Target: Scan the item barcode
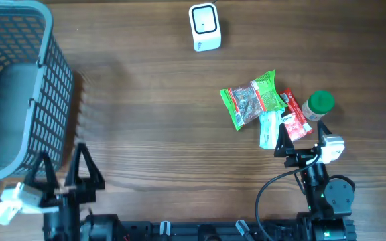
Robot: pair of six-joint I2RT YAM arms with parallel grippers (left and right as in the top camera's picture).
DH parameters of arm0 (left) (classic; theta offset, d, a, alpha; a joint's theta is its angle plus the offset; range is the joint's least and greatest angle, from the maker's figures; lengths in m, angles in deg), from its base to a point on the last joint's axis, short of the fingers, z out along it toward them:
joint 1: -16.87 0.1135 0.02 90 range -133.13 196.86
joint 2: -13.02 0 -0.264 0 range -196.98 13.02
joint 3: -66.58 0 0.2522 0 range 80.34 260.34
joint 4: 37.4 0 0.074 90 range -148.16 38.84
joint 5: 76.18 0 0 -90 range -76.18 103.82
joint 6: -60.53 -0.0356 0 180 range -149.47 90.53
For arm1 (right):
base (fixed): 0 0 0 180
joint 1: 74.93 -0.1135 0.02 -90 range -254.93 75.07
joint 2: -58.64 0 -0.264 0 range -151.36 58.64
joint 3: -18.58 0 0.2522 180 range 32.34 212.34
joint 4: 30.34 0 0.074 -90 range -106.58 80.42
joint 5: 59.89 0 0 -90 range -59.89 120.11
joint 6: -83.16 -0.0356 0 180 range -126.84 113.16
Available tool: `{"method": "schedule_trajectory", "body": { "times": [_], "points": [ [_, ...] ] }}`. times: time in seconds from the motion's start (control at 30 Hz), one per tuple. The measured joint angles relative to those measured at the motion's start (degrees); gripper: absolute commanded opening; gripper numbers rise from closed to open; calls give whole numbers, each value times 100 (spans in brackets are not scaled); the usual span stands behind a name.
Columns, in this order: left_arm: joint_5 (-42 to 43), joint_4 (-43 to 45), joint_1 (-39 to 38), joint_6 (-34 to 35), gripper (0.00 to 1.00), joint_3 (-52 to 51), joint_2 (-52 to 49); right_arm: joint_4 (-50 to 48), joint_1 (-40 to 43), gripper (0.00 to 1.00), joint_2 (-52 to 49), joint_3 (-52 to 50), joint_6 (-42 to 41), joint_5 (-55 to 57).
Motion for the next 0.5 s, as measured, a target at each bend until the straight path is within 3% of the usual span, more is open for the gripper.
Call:
{"method": "schedule_trajectory", "body": {
  "times": [0.07,0.2,0.3,0.5],
  "points": [
    [98,1600,0,85,100,-623,2,-4,0,100,0,0,0,0],
    [328,3707,0,155,100,-1799,2,-2,0,100,0,0,0,0],
    [450,4347,0,184,100,-2522,2,-2,0,100,0,0,0,0],
    [518,4448,0,201,100,-3403,0,-4,0,100,0,0,0,0]
  ]
}}
